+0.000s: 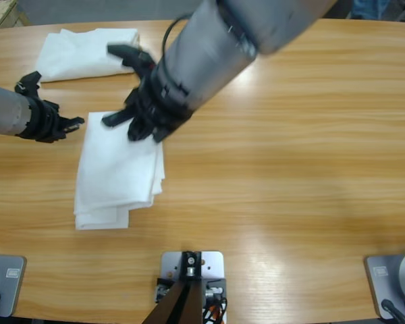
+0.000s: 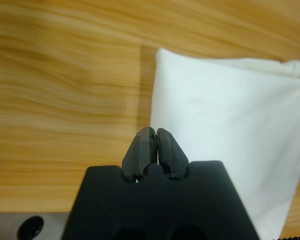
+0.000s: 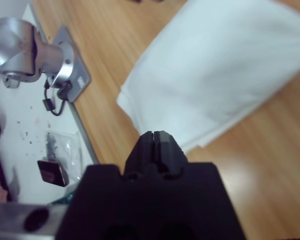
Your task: Fold clothes
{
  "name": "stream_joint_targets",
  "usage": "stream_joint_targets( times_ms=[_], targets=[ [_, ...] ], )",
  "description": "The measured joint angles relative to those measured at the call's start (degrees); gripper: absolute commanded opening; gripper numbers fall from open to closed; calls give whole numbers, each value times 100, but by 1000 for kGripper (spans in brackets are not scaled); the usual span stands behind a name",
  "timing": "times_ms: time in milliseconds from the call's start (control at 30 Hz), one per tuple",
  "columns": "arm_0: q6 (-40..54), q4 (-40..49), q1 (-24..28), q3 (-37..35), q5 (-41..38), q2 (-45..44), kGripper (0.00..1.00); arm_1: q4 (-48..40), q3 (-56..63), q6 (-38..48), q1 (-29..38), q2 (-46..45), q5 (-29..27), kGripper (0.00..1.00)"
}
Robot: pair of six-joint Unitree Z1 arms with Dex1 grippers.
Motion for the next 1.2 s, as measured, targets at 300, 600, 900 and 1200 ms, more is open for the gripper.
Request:
stream_joint_targets(
  times_ms=[300,600,900,1200],
  targets=[
    [0,-188,1,-425,-157,553,0,-1360,1026,484,152,318,418,0],
    [0,-188,64,-579,-197,1084,0,-1666,1025,592,196,895,565,0],
    [0,-219,126,-745,-414,1346,0,-1520,1127,905,205,1056,378,0],
    [0,-227,188,-787,-430,1413,0,-1396,1187,1191,240,1082,47,0]
  ],
)
